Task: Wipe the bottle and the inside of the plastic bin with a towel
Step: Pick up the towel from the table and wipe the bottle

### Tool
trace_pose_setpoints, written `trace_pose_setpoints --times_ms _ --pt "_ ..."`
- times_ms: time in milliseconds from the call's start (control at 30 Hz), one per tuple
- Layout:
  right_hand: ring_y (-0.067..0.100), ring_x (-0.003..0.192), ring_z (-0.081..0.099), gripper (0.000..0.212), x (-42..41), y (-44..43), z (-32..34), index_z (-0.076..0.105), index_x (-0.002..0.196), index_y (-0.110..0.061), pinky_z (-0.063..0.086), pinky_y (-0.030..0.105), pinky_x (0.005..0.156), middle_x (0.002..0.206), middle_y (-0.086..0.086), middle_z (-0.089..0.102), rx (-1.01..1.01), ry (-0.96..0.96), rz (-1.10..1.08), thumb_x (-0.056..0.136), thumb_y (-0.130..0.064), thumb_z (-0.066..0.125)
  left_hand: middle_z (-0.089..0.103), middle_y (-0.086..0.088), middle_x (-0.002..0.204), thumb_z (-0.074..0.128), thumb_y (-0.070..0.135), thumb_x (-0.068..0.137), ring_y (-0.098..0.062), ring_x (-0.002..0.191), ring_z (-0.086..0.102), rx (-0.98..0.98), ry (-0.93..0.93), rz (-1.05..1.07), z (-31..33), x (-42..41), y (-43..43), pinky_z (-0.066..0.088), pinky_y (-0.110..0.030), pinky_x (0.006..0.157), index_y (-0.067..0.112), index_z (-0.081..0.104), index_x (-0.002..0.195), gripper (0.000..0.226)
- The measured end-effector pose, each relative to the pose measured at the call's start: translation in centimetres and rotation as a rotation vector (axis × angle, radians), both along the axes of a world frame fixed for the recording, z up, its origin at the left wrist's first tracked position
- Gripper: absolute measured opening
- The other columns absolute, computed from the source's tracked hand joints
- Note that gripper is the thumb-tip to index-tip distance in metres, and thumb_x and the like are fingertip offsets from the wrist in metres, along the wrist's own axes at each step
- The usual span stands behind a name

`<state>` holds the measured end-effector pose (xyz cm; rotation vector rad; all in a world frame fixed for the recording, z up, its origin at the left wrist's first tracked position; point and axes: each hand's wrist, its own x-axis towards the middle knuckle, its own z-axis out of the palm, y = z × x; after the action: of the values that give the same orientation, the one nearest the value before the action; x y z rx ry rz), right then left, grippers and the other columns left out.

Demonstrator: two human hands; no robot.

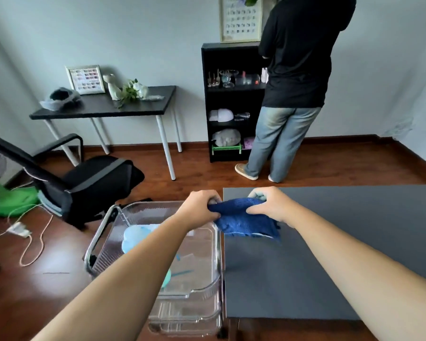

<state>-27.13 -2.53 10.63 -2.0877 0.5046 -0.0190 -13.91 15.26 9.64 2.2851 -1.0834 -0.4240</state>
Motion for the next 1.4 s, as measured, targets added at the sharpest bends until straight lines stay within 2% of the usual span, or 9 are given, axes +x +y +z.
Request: trace_pose_setpoints --times_ms 200,467,667,800,867,967,1067,1200,1400 --pt "0.01 0.059 0.047 0.014 4.6 6.1 1.7 0.059 0.068 -0.019 0.035 0.028 0.059 0.063 -0.004 0.056 0.034 -0.139 -0.013 0.075 -0.011 0.068 0.066 0.009 0.083 0.067 0.01 0.071 -0.012 0.077 0.061 -0.088 -0.083 0.166 2.6 3.0 7.3 0.05 -0.021 0.067 0.024 0.064 0.092 0.026" --pt "0.011 0.06 0.047 0.013 8.8 15.7 -1.8 0.049 0.064 -0.021 0.034 0.027 0.054 0.061 -0.007 0.051 -0.079 -0.081 -0.084 0.071 -0.02 0.06 0.056 0.002 0.123 0.068 0.033 0.078 -0.017 0.117 0.049 0.233 -0.224 0.156 0.6 5.9 17.1 0.036 -0.032 0.096 0.023 0.055 0.124 0.049" --pt "0.013 0.067 0.051 0.007 11.0 20.5 -3.6 0.053 0.073 -0.021 0.035 0.025 0.051 0.071 -0.006 0.057 -0.037 -0.076 -0.193 0.077 -0.019 0.058 0.064 0.005 0.108 0.07 0.039 0.079 -0.013 0.099 0.058 0.165 -0.162 0.147 -0.9 6.6 19.4 0.036 -0.023 0.085 0.025 0.062 0.117 0.042" --pt "0.007 0.07 0.054 0.011 10.8 23.8 -5.5 0.056 0.085 -0.019 0.038 0.006 0.054 0.077 -0.011 0.06 0.092 -0.141 -0.097 0.079 -0.01 0.061 0.067 0.005 0.108 0.071 0.041 0.078 -0.012 0.093 0.062 0.148 -0.14 0.17 -1.4 7.1 19.5 0.036 -0.032 0.093 0.024 0.065 0.112 0.039" --pt "0.016 0.075 0.057 0.002 9.6 24.8 -7.2 0.058 0.085 -0.013 0.042 0.014 0.065 0.078 -0.005 0.062 0.15 -0.191 -0.04 0.083 -0.012 0.059 0.067 0.002 0.108 0.07 0.042 0.079 -0.015 0.098 0.061 0.164 -0.158 0.175 -1.5 7.3 19.5 0.035 -0.035 0.096 0.024 0.065 0.115 0.04" --pt "0.008 0.09 0.062 0.033 8.0 24.9 -9.5 0.068 0.087 -0.01 0.045 0.023 0.079 0.087 -0.012 0.066 0.042 -0.378 -0.04 0.088 -0.034 0.046 0.067 -0.002 0.111 0.069 0.04 0.081 -0.018 0.101 0.06 0.149 -0.152 0.155 -1.7 7.2 19.4 0.042 -0.032 0.087 0.023 0.063 0.121 0.044" --pt "0.006 0.079 0.058 0.026 8.6 24.9 -11.0 0.066 0.099 -0.017 0.041 0.015 0.069 0.084 -0.015 0.063 -0.149 -0.396 -0.098 0.09 -0.028 0.045 0.065 -0.002 0.116 0.069 0.038 0.082 -0.018 0.103 0.058 0.139 -0.138 0.136 -2.0 7.3 19.2 0.044 -0.028 0.082 0.022 0.062 0.123 0.045" --pt "0.011 0.077 0.064 0.025 10.7 25.2 -11.8 0.053 0.117 -0.028 0.047 0.017 0.061 0.085 -0.014 0.065 0.017 -0.294 -0.21 0.095 -0.017 0.049 0.063 0.001 0.121 0.069 0.036 0.082 -0.018 0.108 0.056 0.144 -0.14 0.126 -2.1 7.4 19.1 0.043 -0.029 0.088 0.019 0.061 0.124 0.046" --pt "0.003 0.119 0.046 0.056 11.1 26.7 -11.4 0.034 0.121 -0.062 0.034 0.005 0.097 0.128 -0.027 0.047 0.356 -0.292 -0.086 0.084 -0.02 0.031 0.063 0.004 0.117 0.069 0.036 0.084 -0.013 0.102 0.056 0.152 -0.15 0.135 -2.1 7.8 19.5 0.03 -0.021 0.087 0.023 0.062 0.124 0.043"
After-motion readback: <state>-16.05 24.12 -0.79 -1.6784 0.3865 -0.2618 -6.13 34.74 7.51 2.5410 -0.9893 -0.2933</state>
